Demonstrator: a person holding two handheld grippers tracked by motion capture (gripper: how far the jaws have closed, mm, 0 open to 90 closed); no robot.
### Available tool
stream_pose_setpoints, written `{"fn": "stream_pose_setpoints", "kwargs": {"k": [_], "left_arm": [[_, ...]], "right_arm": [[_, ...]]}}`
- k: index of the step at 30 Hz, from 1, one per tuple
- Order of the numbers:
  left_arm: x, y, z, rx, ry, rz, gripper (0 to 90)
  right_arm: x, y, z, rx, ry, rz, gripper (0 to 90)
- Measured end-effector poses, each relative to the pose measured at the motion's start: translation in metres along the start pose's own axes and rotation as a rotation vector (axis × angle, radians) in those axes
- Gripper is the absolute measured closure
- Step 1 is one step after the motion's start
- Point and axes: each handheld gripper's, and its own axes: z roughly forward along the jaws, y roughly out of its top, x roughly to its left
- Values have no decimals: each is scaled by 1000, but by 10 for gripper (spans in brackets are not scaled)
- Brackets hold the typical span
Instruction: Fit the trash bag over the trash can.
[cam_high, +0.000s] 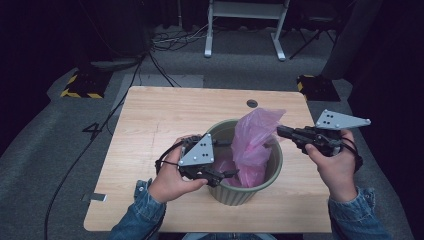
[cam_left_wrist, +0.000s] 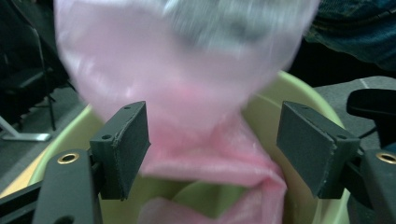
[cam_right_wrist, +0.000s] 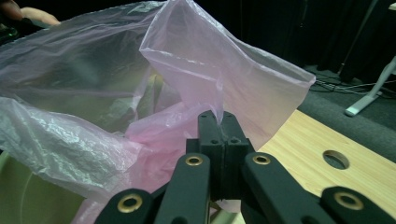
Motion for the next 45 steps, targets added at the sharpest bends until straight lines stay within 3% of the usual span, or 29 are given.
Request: {"fn": "stream_pose_setpoints", "kwargs": {"k": [1,2,3,4,5,6,8,9,12,14,18,24,36,37,43,45], "left_arm": [[0,3,2,-7,14,-3,259],[2,6,2,-6,46,-5,392],[2,6,2,-6,46,-5,577],[5,6,-1,-2,69,-44,703],[5,6,-1,-2,69,-44,795],[8,5,-5,-6,75,-70,795],[13,1,-13,-34,83,-128,894],[19,-2,-24,-56,111,-172,899],[24,-6,-36,-92,106,-209,900],[24,-6,-41,-99,108,-210,900],[21,-3,-44,-115,108,-201,900],[23,-2,-49,-144,113,-206,900],[25,-11,-46,-136,101,-237,899],[25,-11,-48,-134,107,-235,900],[29,-13,-63,-152,130,-251,899],[29,-17,-72,-142,148,-256,900]], "right_arm": [[1,0,2,2,7,-2,900],[4,0,6,2,21,-7,900],[4,0,6,2,21,-7,900],[5,0,7,4,25,-11,900],[5,-1,7,6,26,-9,900],[5,-1,7,6,26,-9,900],[1,-2,5,7,18,-5,900],[-2,-4,1,8,9,2,900],[-8,-7,-5,0,15,26,900],[-7,-8,-7,4,35,38,900],[-2,-7,-6,23,20,21,900],[-1,-5,-8,9,35,28,900],[-5,-17,-11,17,45,68,900],[-5,-18,-14,20,7,55,900],[-14,-21,-27,11,-15,91,900],[-16,-25,-36,30,-30,107,900]]}}
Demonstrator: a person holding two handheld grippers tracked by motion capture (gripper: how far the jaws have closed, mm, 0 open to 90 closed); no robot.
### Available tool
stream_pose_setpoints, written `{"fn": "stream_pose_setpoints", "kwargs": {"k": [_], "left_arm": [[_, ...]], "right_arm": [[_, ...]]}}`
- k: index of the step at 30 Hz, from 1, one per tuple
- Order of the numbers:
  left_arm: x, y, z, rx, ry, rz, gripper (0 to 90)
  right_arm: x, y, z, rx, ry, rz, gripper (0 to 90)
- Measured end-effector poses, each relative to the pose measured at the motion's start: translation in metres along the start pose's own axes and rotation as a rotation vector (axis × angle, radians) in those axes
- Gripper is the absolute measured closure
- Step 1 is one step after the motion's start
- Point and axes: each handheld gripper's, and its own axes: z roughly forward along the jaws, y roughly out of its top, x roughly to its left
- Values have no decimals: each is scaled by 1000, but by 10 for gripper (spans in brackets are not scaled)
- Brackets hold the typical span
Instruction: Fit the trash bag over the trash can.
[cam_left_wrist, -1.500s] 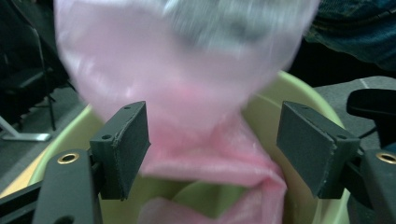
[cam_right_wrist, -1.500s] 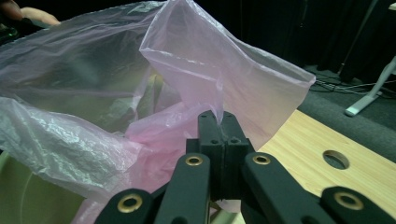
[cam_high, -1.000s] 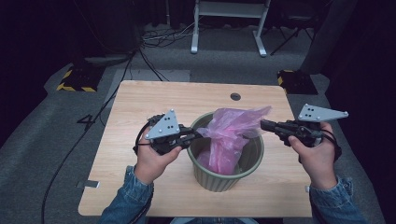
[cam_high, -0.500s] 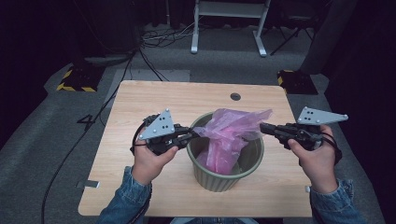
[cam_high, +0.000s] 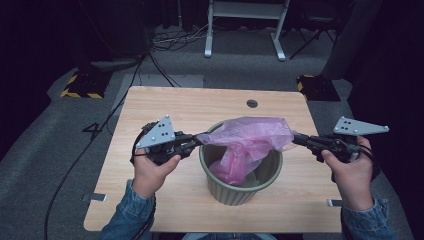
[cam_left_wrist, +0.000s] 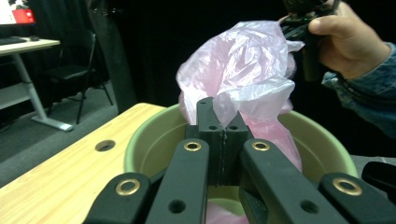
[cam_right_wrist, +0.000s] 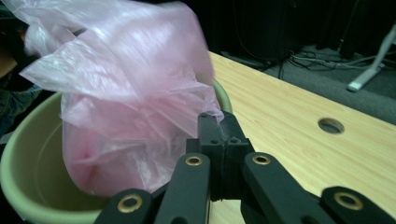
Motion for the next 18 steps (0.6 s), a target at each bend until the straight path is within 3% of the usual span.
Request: {"fn": "stream_pose_setpoints", "kwargs": {"k": [4,9,18], "left_arm": [[4,-5,-12,3,27,-17,900],[7,-17,-29,43,41,-59,900],[5,-25,-52,66,51,-76,899]], "right_arm": [[-4,-7,-11,16,-30,13,900],[-5,-20,-21,41,-48,28,900],[-9,-45,-51,47,-91,74,900]]}}
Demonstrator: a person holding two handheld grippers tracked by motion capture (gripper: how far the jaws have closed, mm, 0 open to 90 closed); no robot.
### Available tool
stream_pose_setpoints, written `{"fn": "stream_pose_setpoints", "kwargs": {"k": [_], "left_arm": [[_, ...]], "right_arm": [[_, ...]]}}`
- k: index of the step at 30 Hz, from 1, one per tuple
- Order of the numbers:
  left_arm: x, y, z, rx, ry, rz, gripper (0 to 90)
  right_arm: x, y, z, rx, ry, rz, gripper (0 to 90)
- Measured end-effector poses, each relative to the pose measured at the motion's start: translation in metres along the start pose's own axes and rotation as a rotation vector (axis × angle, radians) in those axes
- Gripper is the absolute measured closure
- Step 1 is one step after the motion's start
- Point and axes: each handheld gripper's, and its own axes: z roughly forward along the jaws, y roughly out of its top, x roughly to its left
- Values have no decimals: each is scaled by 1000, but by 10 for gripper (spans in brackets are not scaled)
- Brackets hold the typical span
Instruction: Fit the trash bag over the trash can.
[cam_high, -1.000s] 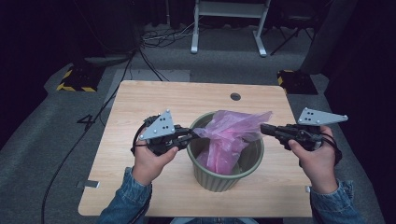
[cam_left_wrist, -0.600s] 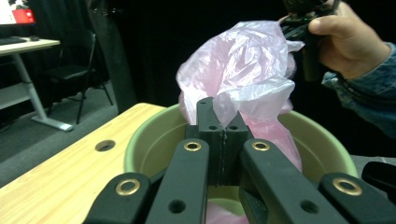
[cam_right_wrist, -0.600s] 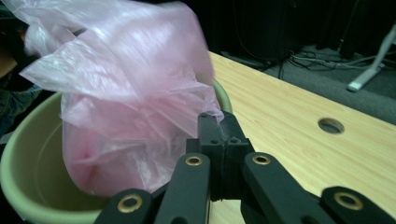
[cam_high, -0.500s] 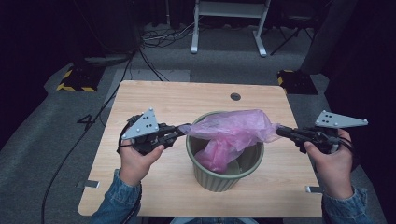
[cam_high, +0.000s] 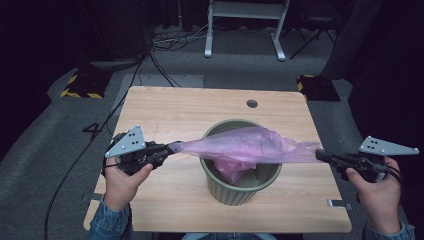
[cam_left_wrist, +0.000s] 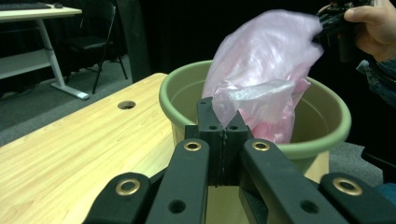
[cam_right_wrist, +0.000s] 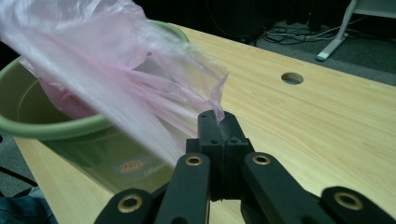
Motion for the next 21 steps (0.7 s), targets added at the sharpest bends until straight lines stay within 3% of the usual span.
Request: {"fn": "stream_pose_setpoints", "kwargs": {"k": [6,7,10,11,12,15,21], "left_arm": [[-6,-6,-3,38,-11,12,897],[-6,-7,-3,45,-10,8,789],[-5,-7,-5,-3,21,25,448],[-5,-6,-6,-24,22,40,448],[-7,-3,-5,-39,15,61,344],[-13,6,-1,-47,-8,114,284],[-15,16,14,7,-1,168,284]], "right_arm": [[3,-9,-3,16,18,0,900],[5,-11,-4,19,28,-9,900],[9,-11,-4,9,43,-28,900],[9,-11,-4,9,43,-28,900],[12,-8,-3,2,46,-40,897],[15,-4,0,-1,48,-57,889],[15,1,10,-3,56,-66,886]]}}
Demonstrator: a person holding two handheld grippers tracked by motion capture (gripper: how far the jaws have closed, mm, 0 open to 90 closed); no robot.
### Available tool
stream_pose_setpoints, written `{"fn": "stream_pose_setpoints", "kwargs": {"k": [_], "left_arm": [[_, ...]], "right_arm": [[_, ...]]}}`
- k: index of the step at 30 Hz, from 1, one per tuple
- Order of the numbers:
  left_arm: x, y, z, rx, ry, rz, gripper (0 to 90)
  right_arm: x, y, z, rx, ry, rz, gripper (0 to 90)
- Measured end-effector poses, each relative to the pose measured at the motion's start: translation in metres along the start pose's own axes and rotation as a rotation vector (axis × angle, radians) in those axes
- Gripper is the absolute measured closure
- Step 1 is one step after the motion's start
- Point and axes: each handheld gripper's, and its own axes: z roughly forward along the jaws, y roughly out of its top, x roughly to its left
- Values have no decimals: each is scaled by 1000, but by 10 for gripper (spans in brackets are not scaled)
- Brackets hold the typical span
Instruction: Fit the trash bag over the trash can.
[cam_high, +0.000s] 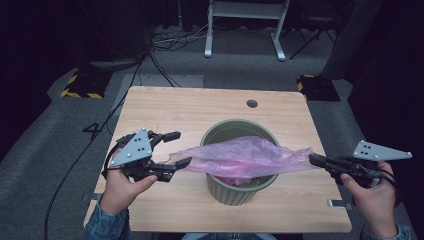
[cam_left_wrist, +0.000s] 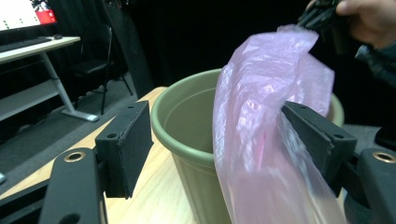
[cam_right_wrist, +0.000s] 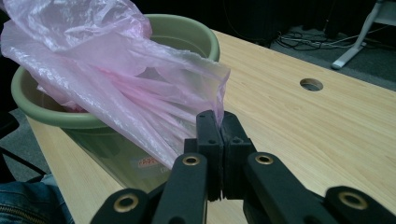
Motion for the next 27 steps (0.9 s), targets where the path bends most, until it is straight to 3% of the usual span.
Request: {"fn": "stream_pose_setpoints", "kwargs": {"k": [2,3,4,6,9,14,19,21,27], "left_arm": [[0,1,5,9,-15,1,307],[1,2,11,13,-43,-9,447],[2,3,13,8,-33,-13,519],[3,3,14,13,-31,-27,751],[7,2,14,1,-25,-63,891],[20,-9,10,-12,6,-148,896],[24,-13,12,-16,10,-174,896],[26,-12,9,-39,8,-190,895],[28,-10,4,-56,21,-195,892]], "right_arm": [[0,1,2,-4,4,-2,885],[1,4,5,-8,10,-14,884],[1,5,7,-10,14,-22,883],[2,7,10,-7,15,-33,884],[-1,7,13,10,-2,-50,897],[-6,-1,14,34,13,-31,900],[-5,-3,17,53,18,-40,900],[-4,-2,16,58,12,-47,900],[-6,-1,10,53,6,-50,887]]}}
